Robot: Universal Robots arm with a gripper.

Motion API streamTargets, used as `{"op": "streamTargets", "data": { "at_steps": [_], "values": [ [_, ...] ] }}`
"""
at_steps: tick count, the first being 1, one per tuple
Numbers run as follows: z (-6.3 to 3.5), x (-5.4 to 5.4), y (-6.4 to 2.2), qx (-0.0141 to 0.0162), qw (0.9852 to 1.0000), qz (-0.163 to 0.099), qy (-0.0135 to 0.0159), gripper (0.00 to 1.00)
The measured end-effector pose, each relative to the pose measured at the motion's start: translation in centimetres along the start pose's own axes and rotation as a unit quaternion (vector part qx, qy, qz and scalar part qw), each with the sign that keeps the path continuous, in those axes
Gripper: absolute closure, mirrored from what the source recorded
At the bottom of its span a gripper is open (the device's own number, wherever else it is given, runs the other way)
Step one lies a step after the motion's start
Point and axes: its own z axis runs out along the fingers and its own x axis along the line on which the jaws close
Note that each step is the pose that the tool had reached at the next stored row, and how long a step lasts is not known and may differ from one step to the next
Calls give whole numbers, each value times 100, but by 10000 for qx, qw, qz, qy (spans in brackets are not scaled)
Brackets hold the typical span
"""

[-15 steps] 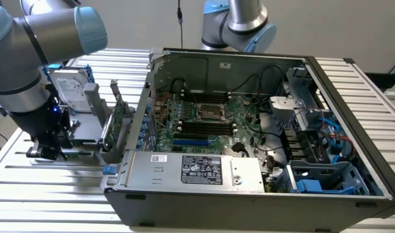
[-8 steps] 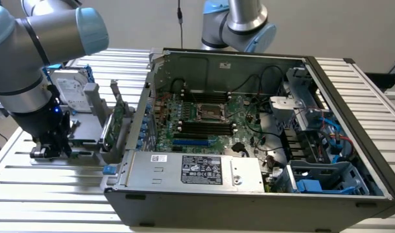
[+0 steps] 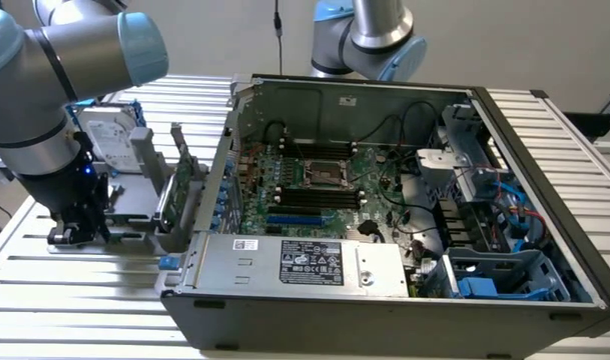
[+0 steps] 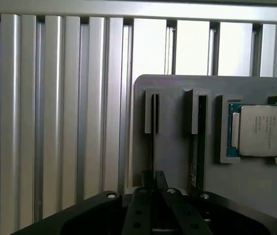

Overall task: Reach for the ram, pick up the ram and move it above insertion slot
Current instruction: 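Pick up the ram and move it above insertion slot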

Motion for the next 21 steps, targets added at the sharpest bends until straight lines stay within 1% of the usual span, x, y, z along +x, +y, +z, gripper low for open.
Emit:
{"op": "streamTargets", "data": {
  "at_steps": [5,10,16,21],
  "values": [
    [-9,0,-1,1,10000,52,-3,86],
    [-90,0,2,0,10000,80,-10,86],
    [-257,0,2,1,10000,93,-29,86],
    [-456,1,-8,0,9999,98,-34,86]
  ]
}}
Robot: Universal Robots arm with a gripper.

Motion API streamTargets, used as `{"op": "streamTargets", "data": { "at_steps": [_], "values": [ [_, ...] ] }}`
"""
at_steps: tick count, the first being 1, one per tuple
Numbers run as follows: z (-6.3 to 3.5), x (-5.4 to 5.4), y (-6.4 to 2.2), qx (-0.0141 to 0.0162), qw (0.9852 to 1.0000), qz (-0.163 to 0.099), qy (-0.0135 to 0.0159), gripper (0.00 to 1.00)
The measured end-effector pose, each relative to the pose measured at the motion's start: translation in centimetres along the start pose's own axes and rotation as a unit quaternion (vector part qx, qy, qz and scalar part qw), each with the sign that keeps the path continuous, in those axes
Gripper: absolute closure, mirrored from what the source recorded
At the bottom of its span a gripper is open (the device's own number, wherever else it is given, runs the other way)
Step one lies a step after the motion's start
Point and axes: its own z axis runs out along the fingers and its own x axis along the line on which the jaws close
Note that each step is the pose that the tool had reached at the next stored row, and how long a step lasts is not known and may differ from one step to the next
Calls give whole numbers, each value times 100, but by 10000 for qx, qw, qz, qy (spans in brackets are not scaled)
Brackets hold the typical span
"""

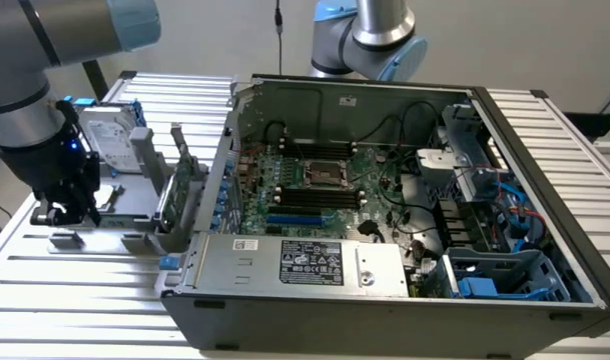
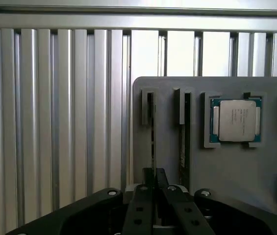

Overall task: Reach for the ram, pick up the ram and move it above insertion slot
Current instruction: 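Pick up the ram and move it above insertion slot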

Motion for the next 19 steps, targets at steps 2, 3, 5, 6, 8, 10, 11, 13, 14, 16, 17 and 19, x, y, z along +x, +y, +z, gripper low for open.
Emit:
{"op": "streamTargets", "data": {
  "at_steps": [2,3,5,6,8,10,11,13,14,16,17,19],
  "values": [
    [-89,-1,-4,0,10000,3,-1,86],
    [-135,-1,-7,0,10000,4,-1,86],
    [-227,-1,-13,0,10000,5,-1,86],
    [-272,-1,-16,0,10000,6,-1,86],
    [-361,-2,-23,0,10000,7,-2,86],
    [-456,-1,-31,0,10000,8,-2,86],
    [-501,-1,-35,0,10000,8,-1,86],
    [-592,-1,-44,1,10000,8,-2,86],
    [-638,0,-53,0,10000,8,-1,86],
    [-728,0,-78,0,10000,8,-2,86],
    [-777,0,-92,0,10000,8,-1,86],
    [-867,0,-107,1,10000,8,-2,86]
  ]
}}
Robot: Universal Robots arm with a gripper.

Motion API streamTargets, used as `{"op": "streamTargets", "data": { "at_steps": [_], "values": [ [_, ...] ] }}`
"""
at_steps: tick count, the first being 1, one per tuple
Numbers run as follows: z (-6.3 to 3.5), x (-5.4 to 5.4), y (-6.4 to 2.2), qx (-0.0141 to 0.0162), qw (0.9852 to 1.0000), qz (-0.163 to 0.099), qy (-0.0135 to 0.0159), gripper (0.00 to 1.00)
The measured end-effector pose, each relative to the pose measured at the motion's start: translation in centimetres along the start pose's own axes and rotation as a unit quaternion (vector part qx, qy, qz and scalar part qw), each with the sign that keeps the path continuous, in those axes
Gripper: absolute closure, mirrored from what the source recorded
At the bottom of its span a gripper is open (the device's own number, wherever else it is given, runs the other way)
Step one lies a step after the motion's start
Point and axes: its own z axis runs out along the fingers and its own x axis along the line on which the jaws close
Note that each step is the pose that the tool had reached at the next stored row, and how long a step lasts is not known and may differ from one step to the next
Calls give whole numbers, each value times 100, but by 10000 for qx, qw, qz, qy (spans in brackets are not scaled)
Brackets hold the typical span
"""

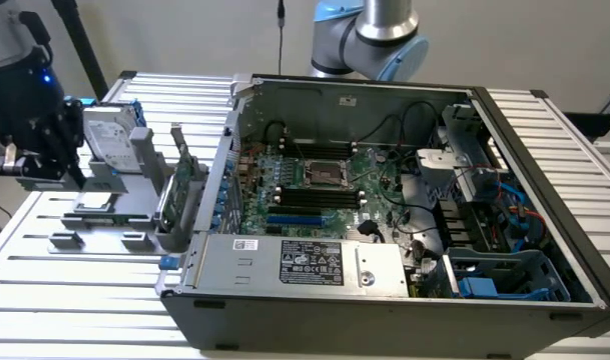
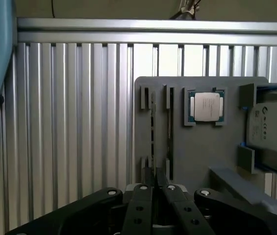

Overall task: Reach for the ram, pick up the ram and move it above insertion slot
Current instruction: 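Pick up the ram and move it above insertion slot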

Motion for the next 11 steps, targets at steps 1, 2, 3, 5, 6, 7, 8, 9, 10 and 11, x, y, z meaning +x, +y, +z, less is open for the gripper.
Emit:
{"op": "streamTargets", "data": {
  "at_steps": [1,2,3,5,6,7,8,9,10,11],
  "values": [
    [-45,0,0,-1,10000,1,0,86],
    [-90,1,1,-1,10000,1,0,86],
    [-135,2,0,0,10000,1,0,86],
    [-225,4,1,0,10000,1,0,86],
    [-273,5,0,0,10000,1,0,86],
    [-319,7,0,-1,10000,0,0,86],
    [-364,8,-1,0,10000,0,0,86],
    [-407,9,-3,0,10000,0,0,86],
    [-456,10,-4,-1,10000,0,1,86],
    [-501,11,-6,0,10000,0,0,86]
  ]
}}
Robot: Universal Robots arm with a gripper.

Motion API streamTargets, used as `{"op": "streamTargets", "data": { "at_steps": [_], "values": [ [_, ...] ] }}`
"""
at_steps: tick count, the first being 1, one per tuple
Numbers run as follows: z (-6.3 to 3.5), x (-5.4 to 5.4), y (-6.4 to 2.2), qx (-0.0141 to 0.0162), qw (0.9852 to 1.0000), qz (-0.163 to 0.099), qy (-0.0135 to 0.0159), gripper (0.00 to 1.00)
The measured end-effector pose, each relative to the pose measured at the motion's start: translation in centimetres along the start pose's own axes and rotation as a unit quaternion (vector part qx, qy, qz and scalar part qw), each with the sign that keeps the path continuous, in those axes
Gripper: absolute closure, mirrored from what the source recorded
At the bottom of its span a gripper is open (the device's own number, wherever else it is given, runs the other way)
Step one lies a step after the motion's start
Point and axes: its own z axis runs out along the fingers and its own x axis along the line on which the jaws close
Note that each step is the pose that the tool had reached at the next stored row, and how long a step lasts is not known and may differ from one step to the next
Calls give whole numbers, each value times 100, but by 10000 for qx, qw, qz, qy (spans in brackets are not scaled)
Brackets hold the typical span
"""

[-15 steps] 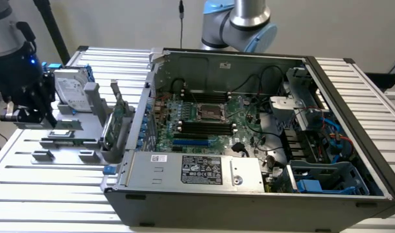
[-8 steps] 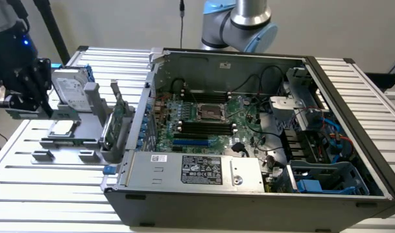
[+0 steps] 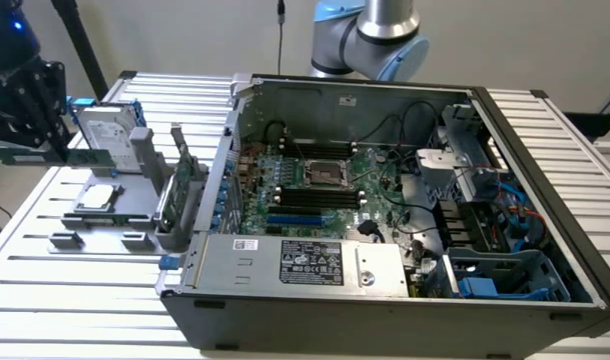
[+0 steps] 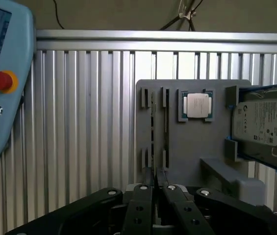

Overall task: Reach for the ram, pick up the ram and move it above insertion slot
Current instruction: 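Pick up the ram and move it above insertion slot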

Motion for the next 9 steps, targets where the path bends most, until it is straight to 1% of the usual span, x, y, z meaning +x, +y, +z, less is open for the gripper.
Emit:
{"op": "streamTargets", "data": {
  "at_steps": [9],
  "values": [
    [-409,5,-9,0,10000,0,0,86]
  ]
}}
